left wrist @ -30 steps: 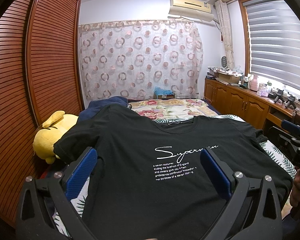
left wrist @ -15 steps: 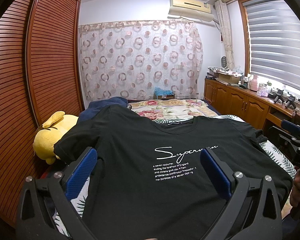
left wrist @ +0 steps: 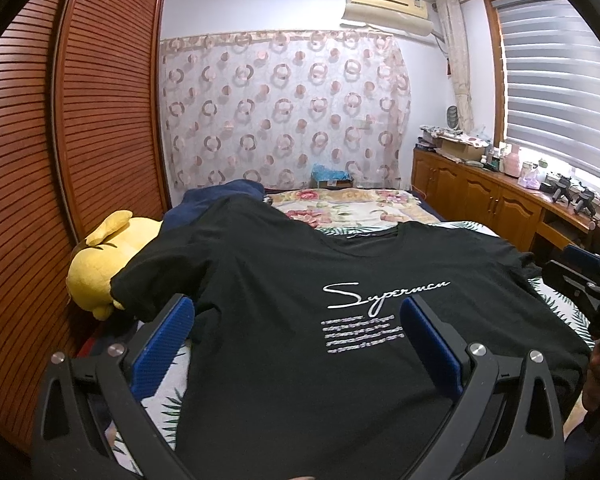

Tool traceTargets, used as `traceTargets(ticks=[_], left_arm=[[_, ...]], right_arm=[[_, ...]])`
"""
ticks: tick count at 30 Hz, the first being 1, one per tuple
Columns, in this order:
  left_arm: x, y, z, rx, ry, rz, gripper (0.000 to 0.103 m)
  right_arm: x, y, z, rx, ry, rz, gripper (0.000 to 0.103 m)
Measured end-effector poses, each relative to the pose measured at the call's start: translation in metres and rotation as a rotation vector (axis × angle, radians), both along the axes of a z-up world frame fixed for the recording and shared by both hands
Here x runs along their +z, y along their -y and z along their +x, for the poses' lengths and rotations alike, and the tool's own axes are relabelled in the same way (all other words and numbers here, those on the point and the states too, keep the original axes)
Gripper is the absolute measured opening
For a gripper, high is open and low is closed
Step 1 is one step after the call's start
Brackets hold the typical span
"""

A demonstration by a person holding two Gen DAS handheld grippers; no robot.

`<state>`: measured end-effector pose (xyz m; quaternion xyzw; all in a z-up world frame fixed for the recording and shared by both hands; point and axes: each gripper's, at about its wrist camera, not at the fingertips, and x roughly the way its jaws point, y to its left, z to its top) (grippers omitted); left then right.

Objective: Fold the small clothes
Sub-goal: 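Lower the left tool onto the shirt's side edge and close it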

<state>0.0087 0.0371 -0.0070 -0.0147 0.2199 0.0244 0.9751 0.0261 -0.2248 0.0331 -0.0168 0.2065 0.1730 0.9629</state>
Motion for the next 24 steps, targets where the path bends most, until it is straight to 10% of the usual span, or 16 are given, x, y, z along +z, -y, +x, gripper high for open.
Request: traceTargets(ticks=[24], left_arm=[[-0.009,-0.083,0.023,0.03,-0.032,0.012,0.103]], right_arm=[[-0.02,-0.055,0.029,0.153,-0.057,-0.019,0.103]])
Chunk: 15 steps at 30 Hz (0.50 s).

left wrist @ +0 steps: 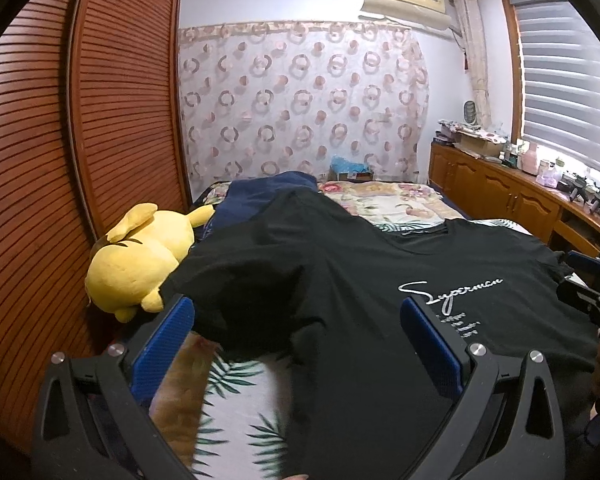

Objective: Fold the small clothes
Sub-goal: 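Lower the left tool onto the shirt's side edge and close it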

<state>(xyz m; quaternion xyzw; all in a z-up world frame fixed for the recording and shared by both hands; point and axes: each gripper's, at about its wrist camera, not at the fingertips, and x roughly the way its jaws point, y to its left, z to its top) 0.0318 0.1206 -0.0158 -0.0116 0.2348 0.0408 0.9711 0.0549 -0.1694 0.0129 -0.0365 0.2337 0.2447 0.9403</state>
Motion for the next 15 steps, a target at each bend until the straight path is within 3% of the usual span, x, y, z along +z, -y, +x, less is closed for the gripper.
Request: traceTargets(ticks=[8,14,15], left_arm=[[-0.01,-0.048,0.027,-0.008,-0.054,-0.016,0.102],[-0.025,-0.075,0.043,-0.023,-0.101,-0.103,0.085],[-0.028,-0.078,0.045,-0.025,-0.106,-0.116,0.078]], right_arm=[[-0.012,-0.02,0.011,0.053,-0.034,-0.026,0.103],[-0.022,-0.029,0.013,0.082,-0.061,-0.04,0.103],[-0.023,-0.03,0.013,0.086,-0.063,-0.043,0.103]])
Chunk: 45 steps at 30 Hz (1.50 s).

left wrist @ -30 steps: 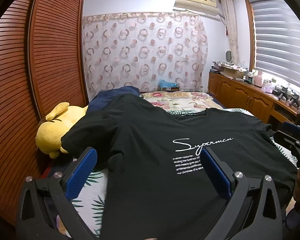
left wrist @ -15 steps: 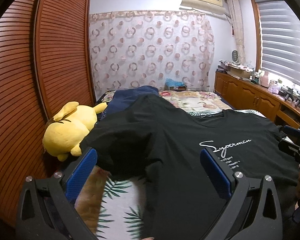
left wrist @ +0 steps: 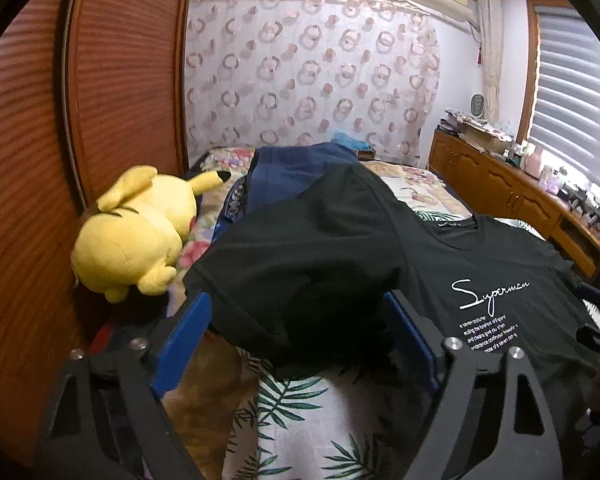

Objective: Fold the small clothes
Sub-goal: 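Lower the left tool onto the shirt's side edge and close it, then lift the gripped side with the left tool, fold it over the shirt body, release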

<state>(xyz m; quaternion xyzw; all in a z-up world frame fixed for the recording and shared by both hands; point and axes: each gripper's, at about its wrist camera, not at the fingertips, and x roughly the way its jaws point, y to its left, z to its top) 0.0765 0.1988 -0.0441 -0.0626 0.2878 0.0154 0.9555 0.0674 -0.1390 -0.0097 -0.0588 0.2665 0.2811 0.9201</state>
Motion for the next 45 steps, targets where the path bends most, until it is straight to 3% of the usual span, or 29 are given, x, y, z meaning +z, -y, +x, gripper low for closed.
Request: traceTargets(ticks=[2,10,16,18,20,22,30,35,45], left_arm=[[-0.005,-0.005,0.005,0.006,-0.017,-0.012,0.072],[-0.035,-0.022,0.018,0.022,-0.1,-0.052,0.066],[-0.04,-0.028,0.022,0.027,-0.104,-0.063,0.062],[-0.038,-0.029,0.018,0.02,-0.083,-0.064,0.034],[-0.035,-0.027,0.014,0.014,-0.07,-0.066,0.018],[-0.031,-0.028,0.012,0.003,-0.052,-0.061,0.008],[0.009,-0.017,-0.01,0.025,0.069,-0.015,0.002],[0.044,-0.001,-0.009,-0.031,0.12,-0.025,0.0],[0.08,0.054,0.031,-0.166,0.126,0.036,0.0]], right_arm=[[-0.002,-0.002,0.001,0.009,-0.003,-0.006,0.103],[-0.007,-0.016,0.009,0.052,-0.024,-0.036,0.103],[-0.009,-0.029,0.013,0.085,-0.041,-0.041,0.103],[-0.01,-0.031,0.01,0.094,-0.043,-0.042,0.103],[-0.012,-0.033,0.008,0.098,-0.047,-0.042,0.103],[-0.013,-0.032,0.006,0.099,-0.051,-0.039,0.103],[-0.011,-0.019,0.009,0.067,-0.057,-0.012,0.103],[-0.007,-0.007,0.012,0.039,-0.054,0.011,0.103],[0.001,0.019,0.019,-0.028,-0.038,0.038,0.103]])
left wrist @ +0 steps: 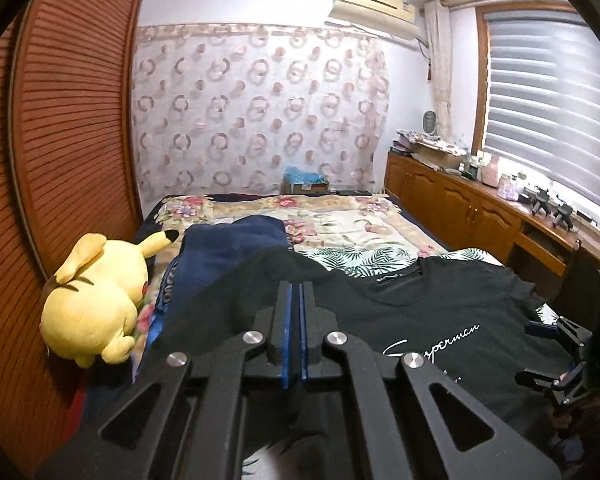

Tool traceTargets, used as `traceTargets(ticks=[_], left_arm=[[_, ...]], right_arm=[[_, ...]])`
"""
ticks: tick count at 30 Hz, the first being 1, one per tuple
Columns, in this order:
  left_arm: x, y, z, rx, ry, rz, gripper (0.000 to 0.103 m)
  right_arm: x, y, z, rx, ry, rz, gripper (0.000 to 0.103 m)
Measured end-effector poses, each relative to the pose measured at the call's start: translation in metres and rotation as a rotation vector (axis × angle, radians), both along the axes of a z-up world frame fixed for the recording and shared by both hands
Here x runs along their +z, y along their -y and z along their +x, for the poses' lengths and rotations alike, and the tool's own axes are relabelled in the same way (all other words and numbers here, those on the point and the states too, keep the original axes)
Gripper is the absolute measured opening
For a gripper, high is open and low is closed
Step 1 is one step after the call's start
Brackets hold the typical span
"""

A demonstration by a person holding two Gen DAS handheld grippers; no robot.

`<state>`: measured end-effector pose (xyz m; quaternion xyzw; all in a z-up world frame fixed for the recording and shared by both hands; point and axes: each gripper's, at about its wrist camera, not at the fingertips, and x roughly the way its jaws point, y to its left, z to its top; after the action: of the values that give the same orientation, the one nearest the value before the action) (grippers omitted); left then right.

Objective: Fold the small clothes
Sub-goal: 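Lift the gripped side with the left tool, fold it over the shirt body, release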

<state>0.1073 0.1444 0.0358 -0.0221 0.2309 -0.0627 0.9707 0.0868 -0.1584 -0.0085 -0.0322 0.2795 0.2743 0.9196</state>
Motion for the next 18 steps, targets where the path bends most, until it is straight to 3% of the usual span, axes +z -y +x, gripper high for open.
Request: traceTargets(ticks=[2,4,6,10,12,18], left_arm=[[-0.002,-0.001,-0.001,0.019,-0.014,0.015,0.002],[-0.012,-0.008,-0.007,0.058,-0.041,0.036,0.01],[-0.024,-0.017,-0.011,0.088,-0.066,0.054,0.027],[-0.065,-0.048,-0.025,0.13,-0.149,0.017,0.04],[-0.083,-0.055,-0.027,0.16,-0.19,0.006,0.052],[-0.115,-0.072,-0.014,0.222,-0.232,-0.006,0.053]], right_arm=[[0.001,0.005,0.0,-0.007,0.0,0.002,0.103],[0.001,0.008,0.0,-0.011,0.003,0.0,0.103],[0.001,0.009,-0.001,-0.011,0.005,0.0,0.103],[-0.003,0.008,0.0,-0.004,-0.002,0.002,0.103],[-0.005,0.005,0.0,0.003,-0.004,-0.002,0.103],[-0.01,-0.003,-0.001,0.021,-0.006,-0.022,0.103]])
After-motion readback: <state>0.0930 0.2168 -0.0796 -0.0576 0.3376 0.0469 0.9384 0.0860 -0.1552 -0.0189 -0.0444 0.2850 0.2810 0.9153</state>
